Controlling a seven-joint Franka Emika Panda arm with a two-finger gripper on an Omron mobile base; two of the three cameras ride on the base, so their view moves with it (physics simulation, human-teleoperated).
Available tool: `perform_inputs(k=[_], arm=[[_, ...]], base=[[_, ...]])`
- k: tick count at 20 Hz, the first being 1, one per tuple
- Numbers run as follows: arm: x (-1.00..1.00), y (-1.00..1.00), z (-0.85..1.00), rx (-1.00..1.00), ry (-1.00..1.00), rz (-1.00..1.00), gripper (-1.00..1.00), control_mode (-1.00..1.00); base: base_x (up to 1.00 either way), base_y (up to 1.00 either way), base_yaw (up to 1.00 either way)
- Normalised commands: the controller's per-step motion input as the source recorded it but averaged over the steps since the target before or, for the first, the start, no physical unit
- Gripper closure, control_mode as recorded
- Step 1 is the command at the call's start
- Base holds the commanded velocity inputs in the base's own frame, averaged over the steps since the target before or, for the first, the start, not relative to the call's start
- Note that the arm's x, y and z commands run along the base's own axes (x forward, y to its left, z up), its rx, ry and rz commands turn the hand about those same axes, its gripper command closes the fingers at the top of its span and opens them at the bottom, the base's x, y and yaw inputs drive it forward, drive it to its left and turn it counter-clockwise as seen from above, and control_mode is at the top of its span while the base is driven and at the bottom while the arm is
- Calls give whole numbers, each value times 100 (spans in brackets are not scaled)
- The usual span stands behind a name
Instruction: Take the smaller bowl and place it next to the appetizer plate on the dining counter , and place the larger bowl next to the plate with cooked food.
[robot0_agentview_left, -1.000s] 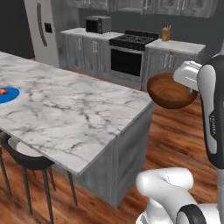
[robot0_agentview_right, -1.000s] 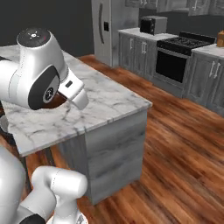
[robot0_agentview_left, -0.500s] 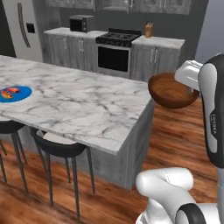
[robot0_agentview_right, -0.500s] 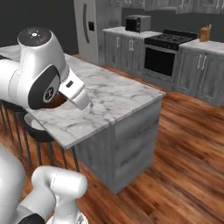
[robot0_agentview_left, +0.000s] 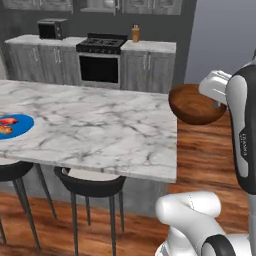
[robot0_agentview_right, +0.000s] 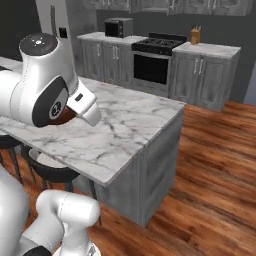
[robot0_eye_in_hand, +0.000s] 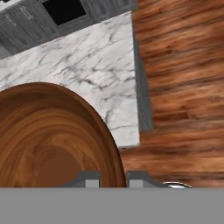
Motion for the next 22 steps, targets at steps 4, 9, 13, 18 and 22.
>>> perform_inputs(k=[4,9,13,18,22], arm=[[0,0,0,0,0,0,100,100],[0,0,0,0,0,0,100,100],[0,0,0,0,0,0,100,100],[0,0,0,0,0,0,100,100],[0,0,0,0,0,0,100,100]], base=[[8,100,-46],[0,100,-37],[-2,100,-22],[-17,100,-13],[-15,100,-13]])
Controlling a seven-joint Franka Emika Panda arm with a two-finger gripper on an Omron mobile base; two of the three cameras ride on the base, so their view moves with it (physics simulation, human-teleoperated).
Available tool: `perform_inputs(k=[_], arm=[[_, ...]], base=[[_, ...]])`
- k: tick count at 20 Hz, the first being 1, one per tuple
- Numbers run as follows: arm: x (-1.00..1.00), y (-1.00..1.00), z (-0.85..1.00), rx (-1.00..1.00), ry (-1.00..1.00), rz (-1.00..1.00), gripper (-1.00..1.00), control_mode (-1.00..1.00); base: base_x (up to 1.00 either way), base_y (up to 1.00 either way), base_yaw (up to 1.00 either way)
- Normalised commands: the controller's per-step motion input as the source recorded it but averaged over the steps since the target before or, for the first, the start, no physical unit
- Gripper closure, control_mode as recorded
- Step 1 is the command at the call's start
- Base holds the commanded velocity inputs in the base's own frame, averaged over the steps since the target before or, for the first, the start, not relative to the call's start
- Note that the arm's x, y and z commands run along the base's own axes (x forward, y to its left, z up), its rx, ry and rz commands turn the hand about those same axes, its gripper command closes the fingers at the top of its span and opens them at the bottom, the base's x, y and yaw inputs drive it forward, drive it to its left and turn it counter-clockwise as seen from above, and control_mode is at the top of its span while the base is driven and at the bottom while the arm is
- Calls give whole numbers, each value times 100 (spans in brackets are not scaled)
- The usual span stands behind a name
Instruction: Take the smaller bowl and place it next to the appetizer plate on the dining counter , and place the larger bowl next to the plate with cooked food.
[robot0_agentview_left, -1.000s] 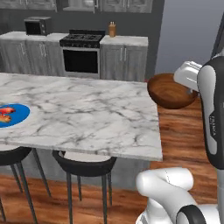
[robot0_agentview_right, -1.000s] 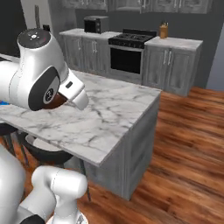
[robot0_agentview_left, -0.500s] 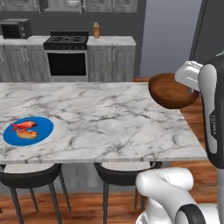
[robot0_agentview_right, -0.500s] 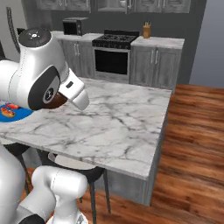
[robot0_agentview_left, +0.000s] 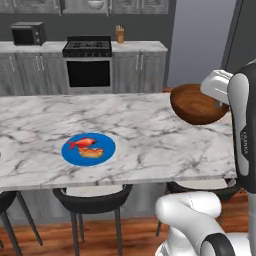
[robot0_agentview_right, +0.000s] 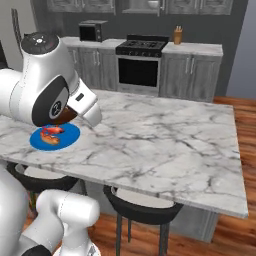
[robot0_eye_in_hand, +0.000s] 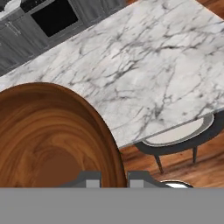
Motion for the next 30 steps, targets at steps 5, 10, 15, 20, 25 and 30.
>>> perform_inputs(k=[5,10,15,20,25,30], arm=[[0,0,0,0,0,0,100,100],[0,0,0,0,0,0,100,100],[0,0,0,0,0,0,100,100],[0,0,0,0,0,0,100,100],[0,0,0,0,0,0,100,100],[0,0,0,0,0,0,100,100]], base=[[-8,100,-13],[0,100,-15],[0,100,-16],[0,100,-15],[8,100,-13],[11,44,-16]])
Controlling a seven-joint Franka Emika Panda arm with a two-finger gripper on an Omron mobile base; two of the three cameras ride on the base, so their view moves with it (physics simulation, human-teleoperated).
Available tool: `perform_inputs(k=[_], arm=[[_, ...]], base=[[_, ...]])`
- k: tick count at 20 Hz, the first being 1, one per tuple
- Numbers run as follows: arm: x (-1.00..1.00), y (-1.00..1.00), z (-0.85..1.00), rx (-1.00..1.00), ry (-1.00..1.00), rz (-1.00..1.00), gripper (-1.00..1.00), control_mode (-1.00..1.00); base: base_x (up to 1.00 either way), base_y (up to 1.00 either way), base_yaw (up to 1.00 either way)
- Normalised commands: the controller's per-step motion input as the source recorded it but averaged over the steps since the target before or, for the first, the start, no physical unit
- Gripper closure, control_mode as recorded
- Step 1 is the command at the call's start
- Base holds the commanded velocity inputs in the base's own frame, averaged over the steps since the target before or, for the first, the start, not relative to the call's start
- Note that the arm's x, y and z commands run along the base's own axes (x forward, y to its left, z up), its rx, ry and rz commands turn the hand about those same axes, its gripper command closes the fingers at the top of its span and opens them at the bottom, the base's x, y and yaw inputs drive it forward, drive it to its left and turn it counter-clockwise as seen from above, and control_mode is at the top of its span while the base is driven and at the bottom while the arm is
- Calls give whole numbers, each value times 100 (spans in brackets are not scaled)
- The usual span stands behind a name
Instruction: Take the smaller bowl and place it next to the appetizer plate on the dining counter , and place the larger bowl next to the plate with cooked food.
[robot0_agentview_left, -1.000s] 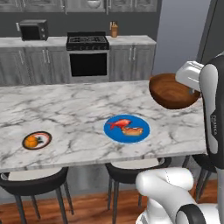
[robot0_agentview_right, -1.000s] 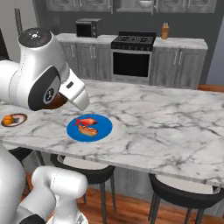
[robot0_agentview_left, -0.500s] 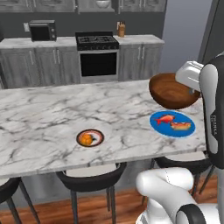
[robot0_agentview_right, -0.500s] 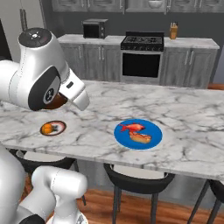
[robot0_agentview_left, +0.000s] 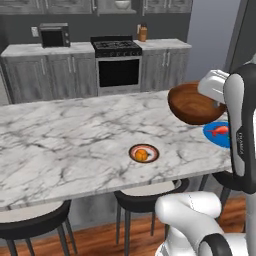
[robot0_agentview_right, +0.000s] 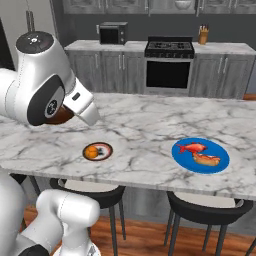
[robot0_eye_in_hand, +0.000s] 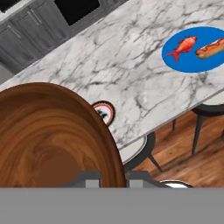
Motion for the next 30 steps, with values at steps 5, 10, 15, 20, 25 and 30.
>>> perform_inputs(k=[5,10,15,20,25,30], arm=[[0,0,0,0,0,0,100,100],[0,0,-17,-1,0,-3,100,-100],[0,-34,-53,-5,3,-11,100,-100],[0,-68,-65,0,3,-9,100,-100],[35,-25,-57,-3,2,-13,100,-100],[69,0,-40,-5,0,-8,100,-100]], base=[[4,7,-12],[0,0,-4],[0,0,0],[0,0,0],[0,0,0],[0,0,0]])
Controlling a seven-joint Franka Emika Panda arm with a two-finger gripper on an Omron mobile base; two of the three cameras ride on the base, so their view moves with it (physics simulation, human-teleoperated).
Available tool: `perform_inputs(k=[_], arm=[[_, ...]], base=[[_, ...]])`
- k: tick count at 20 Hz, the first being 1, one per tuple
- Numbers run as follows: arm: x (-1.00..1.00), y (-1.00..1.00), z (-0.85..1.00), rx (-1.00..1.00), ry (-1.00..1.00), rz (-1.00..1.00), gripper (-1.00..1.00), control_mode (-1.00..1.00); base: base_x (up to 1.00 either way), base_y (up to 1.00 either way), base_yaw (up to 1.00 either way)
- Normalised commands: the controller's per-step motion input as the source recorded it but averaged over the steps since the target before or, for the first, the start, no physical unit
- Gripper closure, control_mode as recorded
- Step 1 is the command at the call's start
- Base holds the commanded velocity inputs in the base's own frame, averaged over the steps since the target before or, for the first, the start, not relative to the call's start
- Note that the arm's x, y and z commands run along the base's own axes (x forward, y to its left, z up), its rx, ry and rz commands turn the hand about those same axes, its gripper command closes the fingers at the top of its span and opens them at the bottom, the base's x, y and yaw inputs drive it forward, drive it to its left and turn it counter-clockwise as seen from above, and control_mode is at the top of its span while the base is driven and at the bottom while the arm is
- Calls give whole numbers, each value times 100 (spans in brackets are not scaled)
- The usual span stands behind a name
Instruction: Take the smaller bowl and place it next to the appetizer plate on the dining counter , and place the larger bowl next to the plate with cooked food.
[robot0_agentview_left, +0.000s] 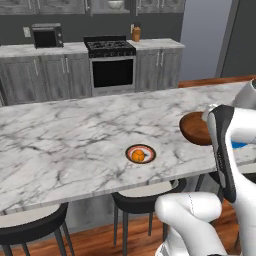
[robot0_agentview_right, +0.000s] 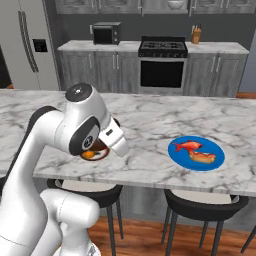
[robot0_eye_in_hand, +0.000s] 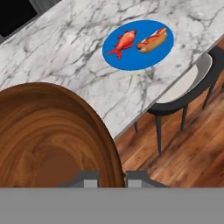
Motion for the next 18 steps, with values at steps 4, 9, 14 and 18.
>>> perform_inputs(k=[4,9,14,18], arm=[[55,13,-36,-2,1,-4,100,-100],[43,33,-47,0,9,-3,100,-100],[43,15,-45,1,14,-4,100,-100],[41,-2,-34,2,3,0,100,-100]], base=[[0,0,0],[0,0,0],[0,0,0],[0,0,0]])
